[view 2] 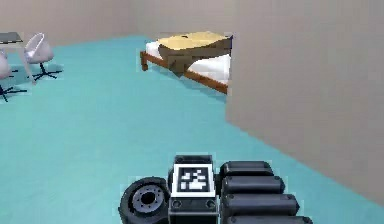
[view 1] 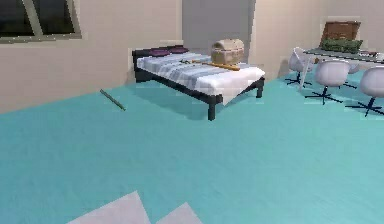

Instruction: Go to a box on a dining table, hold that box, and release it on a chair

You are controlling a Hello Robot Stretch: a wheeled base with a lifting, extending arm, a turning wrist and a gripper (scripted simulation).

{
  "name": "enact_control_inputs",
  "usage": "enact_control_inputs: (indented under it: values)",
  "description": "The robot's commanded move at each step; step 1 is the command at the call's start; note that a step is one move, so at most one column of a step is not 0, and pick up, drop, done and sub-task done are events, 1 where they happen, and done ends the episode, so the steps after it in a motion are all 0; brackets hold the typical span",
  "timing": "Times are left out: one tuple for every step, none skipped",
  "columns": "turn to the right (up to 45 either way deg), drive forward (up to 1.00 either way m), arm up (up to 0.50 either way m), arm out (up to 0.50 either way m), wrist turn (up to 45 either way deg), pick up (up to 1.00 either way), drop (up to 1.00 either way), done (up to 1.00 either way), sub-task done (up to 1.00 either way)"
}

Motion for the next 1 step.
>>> enact_control_inputs:
  values:
    - [-36.0,0.0,0.0,0.0,0.0,0.0,0.0,0.0,0.0]
